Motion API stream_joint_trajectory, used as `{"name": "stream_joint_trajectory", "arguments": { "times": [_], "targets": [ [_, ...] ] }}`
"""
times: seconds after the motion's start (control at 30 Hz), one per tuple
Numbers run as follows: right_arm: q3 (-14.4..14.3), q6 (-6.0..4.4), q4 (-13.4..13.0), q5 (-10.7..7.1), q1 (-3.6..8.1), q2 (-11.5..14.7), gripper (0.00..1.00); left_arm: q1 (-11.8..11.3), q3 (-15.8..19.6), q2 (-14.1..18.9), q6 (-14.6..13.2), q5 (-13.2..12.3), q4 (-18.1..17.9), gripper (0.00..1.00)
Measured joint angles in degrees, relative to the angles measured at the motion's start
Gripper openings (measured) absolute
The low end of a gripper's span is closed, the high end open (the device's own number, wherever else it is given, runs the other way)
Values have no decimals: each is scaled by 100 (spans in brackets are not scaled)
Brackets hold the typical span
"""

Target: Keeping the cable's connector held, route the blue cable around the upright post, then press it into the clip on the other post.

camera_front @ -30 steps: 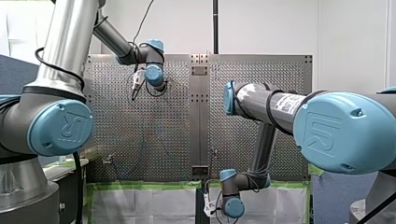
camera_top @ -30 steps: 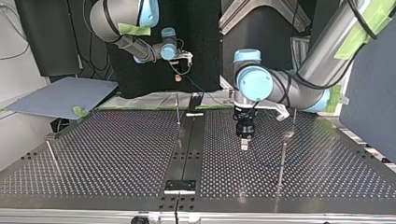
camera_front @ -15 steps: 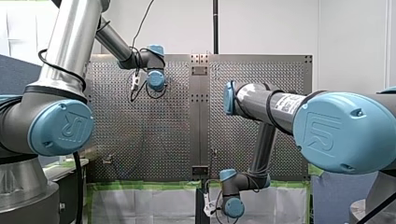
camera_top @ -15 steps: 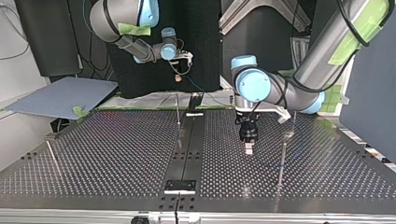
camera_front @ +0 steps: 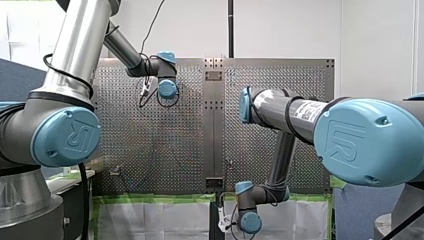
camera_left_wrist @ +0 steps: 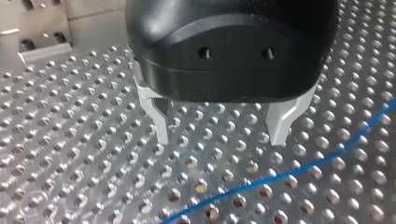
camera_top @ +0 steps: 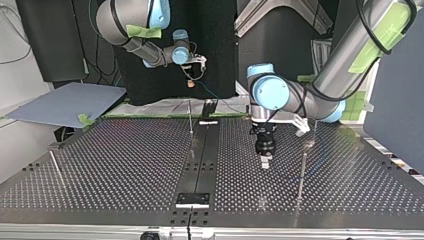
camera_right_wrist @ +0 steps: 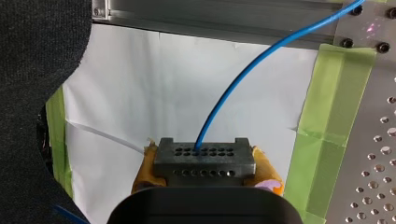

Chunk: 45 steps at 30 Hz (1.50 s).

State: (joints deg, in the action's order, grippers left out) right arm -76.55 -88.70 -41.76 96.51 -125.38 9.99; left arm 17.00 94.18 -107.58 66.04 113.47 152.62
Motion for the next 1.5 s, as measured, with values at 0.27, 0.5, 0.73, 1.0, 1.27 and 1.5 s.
{"name": "stream_joint_trajectory", "arguments": {
  "times": [0.27,0.5,0.73,1.0,1.27,1.5],
  "targets": [
    [2,-1,-8,0,0,0,0,-15,-3,-59,-336,108,3,99],
    [-1,-8,-8,-1,0,-2,0,-50,-3,-130,-661,257,-12,99],
    [1,-9,-9,-20,-3,-3,0,-99,-3,-197,-739,221,-58,99],
    [-1,-9,-4,-35,-14,-4,0,-160,-8,-522,-749,-85,-45,99],
    [-2,-31,-8,-35,-9,-7,0,-245,-128,-612,-843,-191,144,99],
    [-5,-45,-4,-48,6,-9,0,-232,-137,-616,-858,-156,168,99]
  ]
}}
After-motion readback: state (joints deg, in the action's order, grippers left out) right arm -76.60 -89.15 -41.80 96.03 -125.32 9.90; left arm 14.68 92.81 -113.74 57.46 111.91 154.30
